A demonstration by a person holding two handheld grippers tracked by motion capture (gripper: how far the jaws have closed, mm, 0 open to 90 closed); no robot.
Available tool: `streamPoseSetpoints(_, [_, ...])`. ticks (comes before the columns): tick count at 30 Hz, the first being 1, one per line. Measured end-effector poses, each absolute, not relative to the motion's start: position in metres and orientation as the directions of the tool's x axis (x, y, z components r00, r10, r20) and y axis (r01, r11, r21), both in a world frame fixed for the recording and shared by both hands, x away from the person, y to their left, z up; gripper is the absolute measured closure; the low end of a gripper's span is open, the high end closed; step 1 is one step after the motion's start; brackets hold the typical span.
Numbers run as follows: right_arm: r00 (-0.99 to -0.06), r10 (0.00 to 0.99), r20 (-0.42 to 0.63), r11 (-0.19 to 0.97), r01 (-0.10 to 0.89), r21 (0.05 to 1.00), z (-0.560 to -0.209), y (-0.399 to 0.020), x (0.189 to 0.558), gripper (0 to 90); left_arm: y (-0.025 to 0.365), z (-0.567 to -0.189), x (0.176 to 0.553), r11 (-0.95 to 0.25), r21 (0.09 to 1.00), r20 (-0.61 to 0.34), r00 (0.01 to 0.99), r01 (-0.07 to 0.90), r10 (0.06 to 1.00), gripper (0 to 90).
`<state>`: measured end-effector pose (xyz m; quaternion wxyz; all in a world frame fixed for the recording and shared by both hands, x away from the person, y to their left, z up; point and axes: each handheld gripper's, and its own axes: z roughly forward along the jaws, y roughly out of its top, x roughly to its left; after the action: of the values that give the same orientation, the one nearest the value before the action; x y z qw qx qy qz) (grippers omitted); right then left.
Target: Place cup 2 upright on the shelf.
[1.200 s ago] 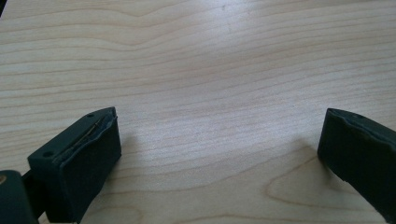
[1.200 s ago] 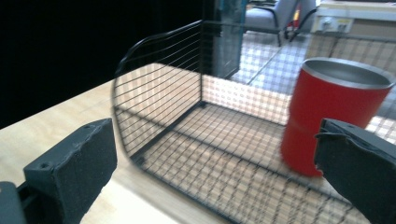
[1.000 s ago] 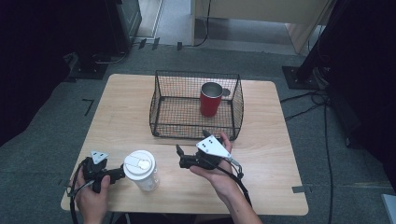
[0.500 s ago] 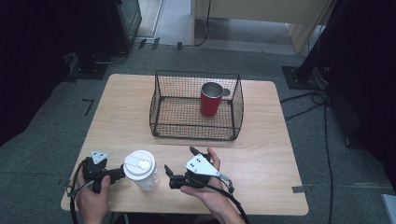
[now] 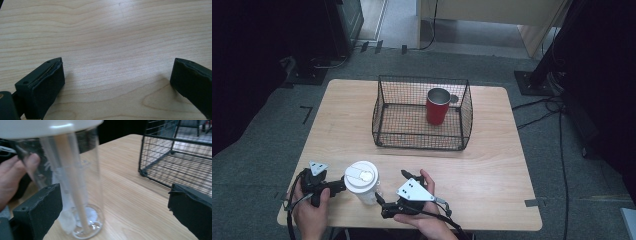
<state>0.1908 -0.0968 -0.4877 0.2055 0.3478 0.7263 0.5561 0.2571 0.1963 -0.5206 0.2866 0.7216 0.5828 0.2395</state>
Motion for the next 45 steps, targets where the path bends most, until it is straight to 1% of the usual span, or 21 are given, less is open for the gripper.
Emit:
streamPoseSetpoints(10, [-0.717, 0.692, 0.083, 0.15, 0.256, 0.955, -0.483, -0.081, 0.187, 0.0, 0.196, -0.521, 0.257, -0.156, 0.693, 0.011, 0.205, 0.704, 0.979, 0.0])
streamPoseSetpoints(27, [-0.744, 0.662, 0.089, 0.137, 0.237, 0.962, -0.47, -0.054, 0.193, 0.0, 0.196, -0.521, 0.257, -0.156, 0.693, 0.011, 0.206, 0.704, 0.979, 0.0])
streamPoseSetpoints(31, [-0.748, 0.658, 0.087, 0.136, 0.231, 0.963, -0.466, -0.048, 0.196, 2.1, 0.196, -0.521, 0.257, -0.156, 0.693, 0.011, 0.206, 0.704, 0.979, 0.0])
streamPoseSetpoints(33, [-0.746, 0.661, 0.084, 0.134, 0.227, 0.965, -0.464, -0.043, 0.198, 5.8, 0.196, -0.521, 0.257, -0.156, 0.693, 0.011, 0.206, 0.704, 0.978, 0.0])
streamPoseSetpoints(38, [-0.749, 0.657, 0.087, 0.132, 0.228, 0.965, -0.463, -0.038, 0.2, 7.0, 0.196, -0.52, 0.257, -0.157, 0.692, 0.011, 0.206, 0.705, 0.978, 0.0])
streamPoseSetpoints(41, [-0.753, 0.654, 0.072, 0.144, 0.217, 0.965, -0.462, -0.034, 0.201, 8.1, 0.196, -0.52, 0.257, -0.157, 0.692, 0.012, 0.206, 0.705, 0.978, 0.0])
streamPoseSetpoints(45, [-0.754, 0.656, 0.043, 0.162, 0.196, 0.967, -0.461, -0.031, 0.202, 11.9, 0.196, -0.52, 0.257, -0.157, 0.692, 0.011, 0.206, 0.705, 0.978, 0.0])
